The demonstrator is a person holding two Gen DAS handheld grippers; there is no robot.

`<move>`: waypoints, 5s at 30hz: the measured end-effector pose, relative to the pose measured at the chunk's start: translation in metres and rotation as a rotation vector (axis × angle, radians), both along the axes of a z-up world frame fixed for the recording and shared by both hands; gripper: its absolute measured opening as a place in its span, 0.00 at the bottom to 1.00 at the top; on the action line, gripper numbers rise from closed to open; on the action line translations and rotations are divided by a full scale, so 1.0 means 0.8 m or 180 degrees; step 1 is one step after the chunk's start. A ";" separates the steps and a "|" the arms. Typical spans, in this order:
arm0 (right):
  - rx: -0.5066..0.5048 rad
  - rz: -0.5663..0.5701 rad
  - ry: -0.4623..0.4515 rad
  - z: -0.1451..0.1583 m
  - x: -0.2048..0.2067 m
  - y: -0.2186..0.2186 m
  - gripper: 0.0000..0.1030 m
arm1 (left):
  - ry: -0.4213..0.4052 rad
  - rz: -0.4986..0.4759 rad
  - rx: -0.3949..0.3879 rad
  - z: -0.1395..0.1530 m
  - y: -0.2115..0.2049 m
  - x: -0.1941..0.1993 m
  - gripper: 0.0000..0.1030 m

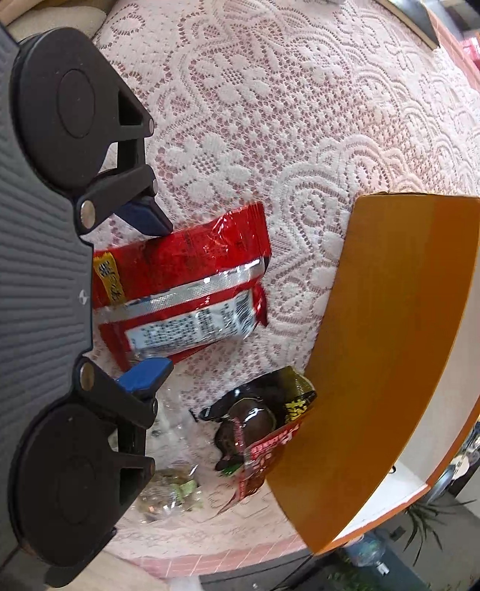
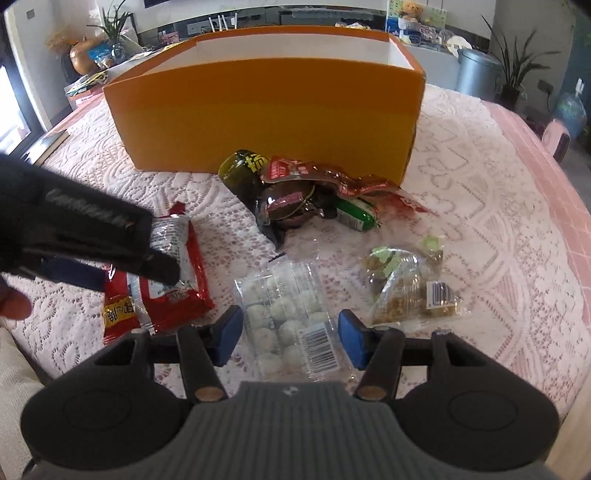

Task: Organize snacks
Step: 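Grasp the red-and-silver bag with the left tool while the right tool grasps the white-ball candy pack, then lift both held snacks over the orange box and open both tools inside, then withdraw both tools from the box back toward the remaining snacks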

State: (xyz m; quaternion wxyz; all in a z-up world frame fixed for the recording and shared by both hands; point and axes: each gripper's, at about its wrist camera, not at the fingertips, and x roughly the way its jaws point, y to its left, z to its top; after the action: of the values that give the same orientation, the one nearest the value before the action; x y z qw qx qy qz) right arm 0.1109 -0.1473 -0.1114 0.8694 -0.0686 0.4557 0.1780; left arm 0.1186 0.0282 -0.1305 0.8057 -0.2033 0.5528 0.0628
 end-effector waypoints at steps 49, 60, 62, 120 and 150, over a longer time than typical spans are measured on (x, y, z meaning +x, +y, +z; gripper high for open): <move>0.0107 0.0155 -0.0030 0.007 -0.012 0.002 0.51 | -0.0180 -0.0831 0.0678 0.010 -0.009 -0.017 0.77; 0.0202 0.0119 -0.0276 0.069 -0.022 -0.001 0.51 | -0.0489 -0.0814 0.0797 0.077 -0.008 -0.033 0.76; 0.0233 0.0124 -0.0327 0.084 -0.021 -0.001 0.51 | -0.0560 -0.0825 0.0811 0.091 -0.008 -0.034 0.76; -0.0616 0.0653 -0.0155 0.081 0.298 0.077 0.48 | -0.0425 -0.1223 0.0966 0.063 -0.001 0.229 0.76; -0.0247 0.0481 -0.0044 0.164 0.267 0.056 0.93 | -0.0765 -0.0848 0.0848 0.133 0.011 0.171 0.82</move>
State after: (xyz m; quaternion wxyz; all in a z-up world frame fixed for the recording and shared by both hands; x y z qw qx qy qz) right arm 0.3244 -0.1025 0.0198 0.8533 -0.1377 0.4498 0.2249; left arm 0.2553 0.0373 -0.0242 0.8867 -0.0263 0.4615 0.0037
